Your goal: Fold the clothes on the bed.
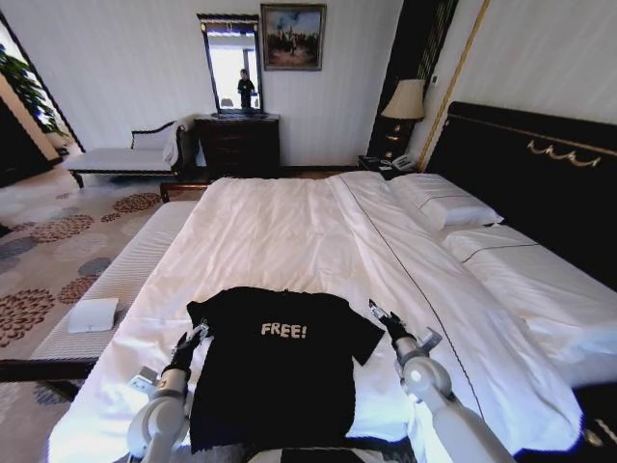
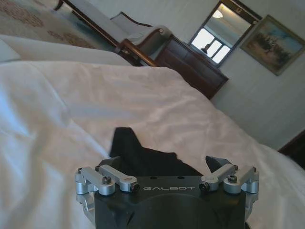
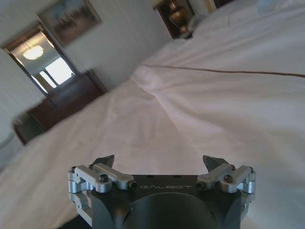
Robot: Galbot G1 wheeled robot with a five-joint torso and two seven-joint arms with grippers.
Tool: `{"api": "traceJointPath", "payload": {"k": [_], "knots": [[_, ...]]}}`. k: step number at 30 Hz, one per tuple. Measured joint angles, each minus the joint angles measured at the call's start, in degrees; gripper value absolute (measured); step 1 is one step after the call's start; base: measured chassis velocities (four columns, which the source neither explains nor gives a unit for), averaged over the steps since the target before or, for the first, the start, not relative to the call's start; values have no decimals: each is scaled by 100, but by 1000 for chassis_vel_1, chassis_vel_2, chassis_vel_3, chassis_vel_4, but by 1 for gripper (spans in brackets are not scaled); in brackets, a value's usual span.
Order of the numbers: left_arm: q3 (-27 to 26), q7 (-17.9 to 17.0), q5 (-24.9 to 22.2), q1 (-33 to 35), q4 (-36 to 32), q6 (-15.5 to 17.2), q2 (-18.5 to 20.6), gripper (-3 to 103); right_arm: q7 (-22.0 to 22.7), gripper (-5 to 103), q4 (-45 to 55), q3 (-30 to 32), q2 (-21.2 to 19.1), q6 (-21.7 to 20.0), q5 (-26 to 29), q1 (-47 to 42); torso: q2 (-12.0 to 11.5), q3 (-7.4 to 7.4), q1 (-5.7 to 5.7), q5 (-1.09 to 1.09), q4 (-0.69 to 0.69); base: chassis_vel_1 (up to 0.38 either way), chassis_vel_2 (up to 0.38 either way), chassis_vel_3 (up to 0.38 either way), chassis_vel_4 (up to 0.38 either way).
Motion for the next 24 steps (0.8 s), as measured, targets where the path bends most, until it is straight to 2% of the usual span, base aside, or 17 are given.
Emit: {"api": "traceJointPath", "payload": {"k": [1, 3, 4, 6, 7, 11, 15, 17, 18, 20, 23, 24], "knots": [[-94, -37, 493, 140, -68, -116, 36, 100, -409, 100, 38, 45, 72, 286, -328, -192, 0, 0, 0, 0, 0, 0, 0, 0, 0], [-138, -37, 1014, 208, -90, -233, 56, 100, -539, 100, 33, 78, 139, 465, -788, -281, 1, 0, -1, 0, 0, 0, 0, 0, 0], [-138, -37, 1014, 208, -90, -233, 56, 100, -539, 100, 33, 78, 139, 465, -788, -281, 1, 0, -1, 0, 0, 0, 0, 0, 0], [-145, -13, 1446, 299, -159, -349, 60, 100, -656, 100, -17, 122, 187, 641, -1434, -353, 0, 0, 0, 0, 0, 0, 0, 0, 0], [-131, -5, 1509, 331, -200, -368, 57, 100, -693, 100, -21, 133, 194, 686, -1578, -381, 0, 0, 0, 0, 1, 0, 0, 0, 0], [-66, 18, 1687, 430, -304, -437, 12, 100, -710, 100, 18, 157, 206, 733, -1714, -453, 0, 0, 0, 0, 0, 0, 0, 0, 0], [-52, 41, 2095, 468, -272, -645, -25, 100, -536, 100, 76, 186, 203, 741, -1952, -494, 0, 0, 0, 0, 0, 0, 0, 0, 0], [-86, 45, 2353, 488, -241, -751, -30, 100, -206, 100, 94, 201, 199, 687, -2297, -519, 0, 0, 0, -1, 0, 0, 0, 0, 0], [-86, 45, 2353, 488, -241, -751, -30, 100, -206, 100, 94, 201, 199, 687, -2297, -519, 0, 0, 0, -1, 0, 0, 0, 0, 0], [-142, 35, 2541, 529, -256, -802, -51, 100, 80, 100, 87, 233, 206, 649, -2709, -543, 0, 0, 0, 0, 1, 0, 0, 0, 0], [-158, 23, 2637, 634, -353, -852, -80, 100, 132, 100, 91, 313, 231, 748, -3202, -612, 0, 0, 0, 1, 0, 0, 0, 0, 0], [-158, 23, 2637, 634, -353, -852, -80, 100, 132, 100, 91, 313, 231, 748, -3202, -612, 0, 0, 0, 1, 0, 0, 0, 0, 0]]}}
